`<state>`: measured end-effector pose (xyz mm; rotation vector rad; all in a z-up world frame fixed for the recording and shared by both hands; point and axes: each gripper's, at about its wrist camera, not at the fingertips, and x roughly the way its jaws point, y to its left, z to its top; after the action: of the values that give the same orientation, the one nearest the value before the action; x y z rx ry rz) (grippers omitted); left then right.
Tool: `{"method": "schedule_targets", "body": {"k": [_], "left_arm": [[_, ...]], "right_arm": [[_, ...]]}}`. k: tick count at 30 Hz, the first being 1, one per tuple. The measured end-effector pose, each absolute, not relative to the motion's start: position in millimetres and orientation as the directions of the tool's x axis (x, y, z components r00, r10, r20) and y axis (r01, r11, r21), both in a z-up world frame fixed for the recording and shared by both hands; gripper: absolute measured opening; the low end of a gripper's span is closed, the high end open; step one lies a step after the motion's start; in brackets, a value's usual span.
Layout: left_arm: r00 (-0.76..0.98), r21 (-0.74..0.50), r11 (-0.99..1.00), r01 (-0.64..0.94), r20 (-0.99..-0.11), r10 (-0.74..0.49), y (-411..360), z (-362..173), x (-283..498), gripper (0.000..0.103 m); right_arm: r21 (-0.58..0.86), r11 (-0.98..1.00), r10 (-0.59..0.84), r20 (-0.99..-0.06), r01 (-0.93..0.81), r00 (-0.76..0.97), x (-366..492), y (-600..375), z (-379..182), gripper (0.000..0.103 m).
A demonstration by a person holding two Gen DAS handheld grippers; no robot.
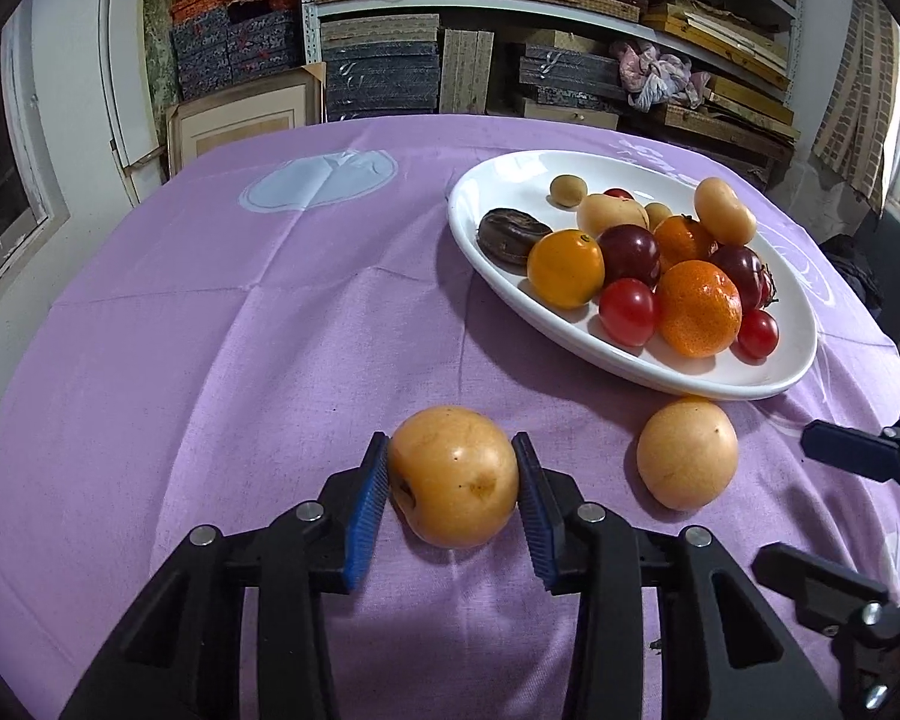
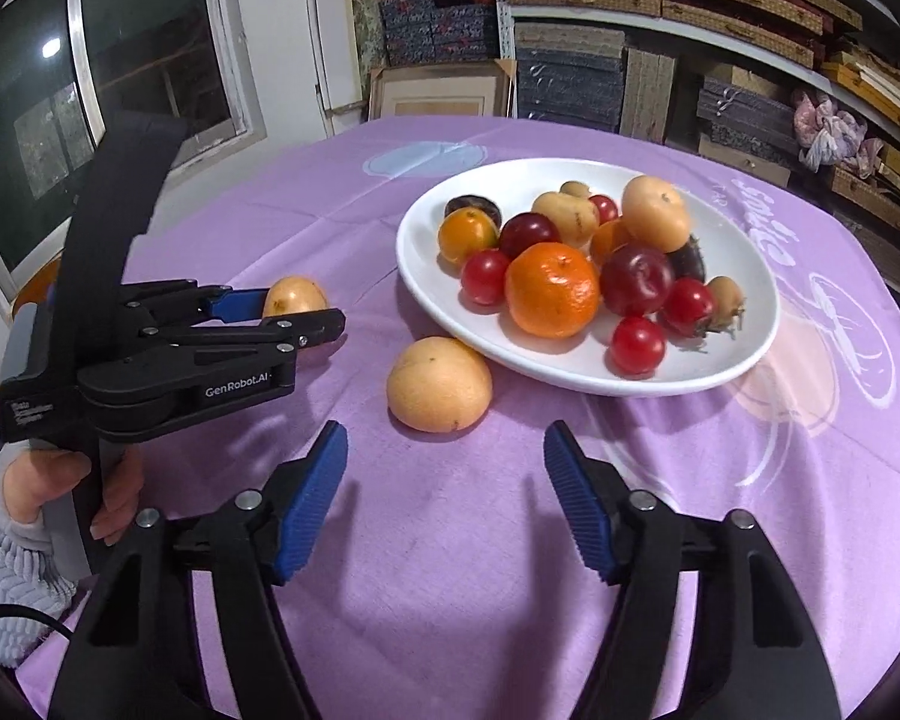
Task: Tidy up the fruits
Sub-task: 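Grasp the large orange-tan fruit with the left gripper while the right grasps the last tan pear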
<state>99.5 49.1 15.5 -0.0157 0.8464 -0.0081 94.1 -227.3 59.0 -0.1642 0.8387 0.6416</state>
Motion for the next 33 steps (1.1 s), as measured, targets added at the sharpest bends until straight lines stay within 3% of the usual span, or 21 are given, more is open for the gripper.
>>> {"method": "schedule_targets", "body": {"k": [26, 29, 33], "left_arm": [[0.637, -0.031, 0.999, -0.014, -0.771, -0.015, 51, 14, 103, 0.042], [0.633, -0.029, 0.999, -0.014, -0.774, -0.014, 51, 13, 103, 0.042], [0.632, -0.028, 1.000, -0.014, -0.775, -0.012, 51, 13, 103, 0.042]], "right_arm": [[0.030, 0.832, 0.353, -0.799, -0.554, 0.487, 132, -176, 29, 0.065], [0.032, 0.833, 0.354, -0.798, -0.552, 0.488, 131, -175, 29, 0.062], [0.029, 0.823, 0.365, -0.792, -0.567, 0.489, 126, -177, 31, 0.047]]}}
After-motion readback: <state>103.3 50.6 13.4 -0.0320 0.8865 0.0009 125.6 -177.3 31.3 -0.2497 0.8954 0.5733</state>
